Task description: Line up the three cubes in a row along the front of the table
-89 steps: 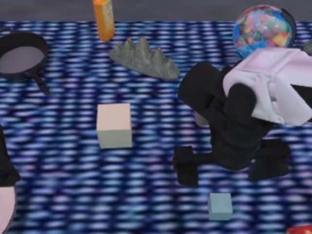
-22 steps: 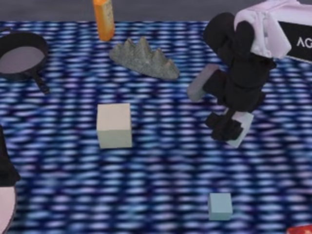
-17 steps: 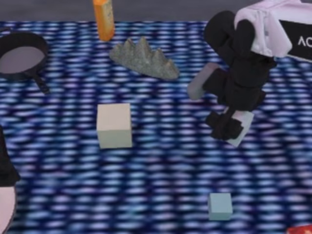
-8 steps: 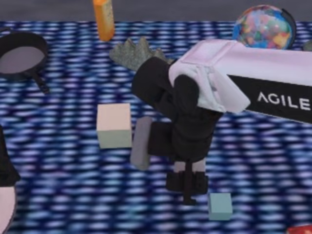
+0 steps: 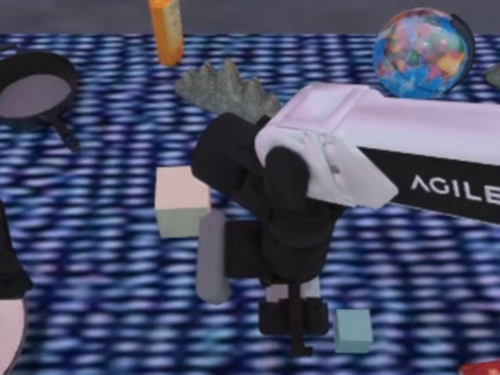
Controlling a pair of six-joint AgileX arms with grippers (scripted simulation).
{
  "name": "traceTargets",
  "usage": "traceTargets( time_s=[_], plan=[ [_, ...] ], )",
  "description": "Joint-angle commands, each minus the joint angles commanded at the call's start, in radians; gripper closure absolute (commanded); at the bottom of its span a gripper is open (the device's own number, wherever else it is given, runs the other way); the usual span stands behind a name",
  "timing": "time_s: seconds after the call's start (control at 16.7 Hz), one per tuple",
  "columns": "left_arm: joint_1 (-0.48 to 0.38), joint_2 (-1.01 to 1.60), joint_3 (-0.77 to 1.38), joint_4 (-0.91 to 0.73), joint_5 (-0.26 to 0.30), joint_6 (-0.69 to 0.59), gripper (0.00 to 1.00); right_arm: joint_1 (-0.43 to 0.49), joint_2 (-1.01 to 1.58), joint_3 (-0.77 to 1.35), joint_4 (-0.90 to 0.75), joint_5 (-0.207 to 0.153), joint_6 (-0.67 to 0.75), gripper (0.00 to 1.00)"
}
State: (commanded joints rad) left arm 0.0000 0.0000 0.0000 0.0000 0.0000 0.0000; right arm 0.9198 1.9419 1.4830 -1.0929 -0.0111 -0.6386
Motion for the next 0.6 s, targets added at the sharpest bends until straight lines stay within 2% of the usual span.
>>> traceTargets(
  time_s=[0.42, 0.6],
  plan=[
    [0.0, 0.0, 0.0, 0.0, 0.0, 0.0, 0.0, 0.003, 0.067, -0.147, 0.22, 0.001, -0.001, 1.0],
    [0.0, 0.0, 0.0, 0.0, 0.0, 0.0, 0.0, 0.004, 0.08, -0.172, 0.253, 0.001, -0.001, 1.0]
  ],
)
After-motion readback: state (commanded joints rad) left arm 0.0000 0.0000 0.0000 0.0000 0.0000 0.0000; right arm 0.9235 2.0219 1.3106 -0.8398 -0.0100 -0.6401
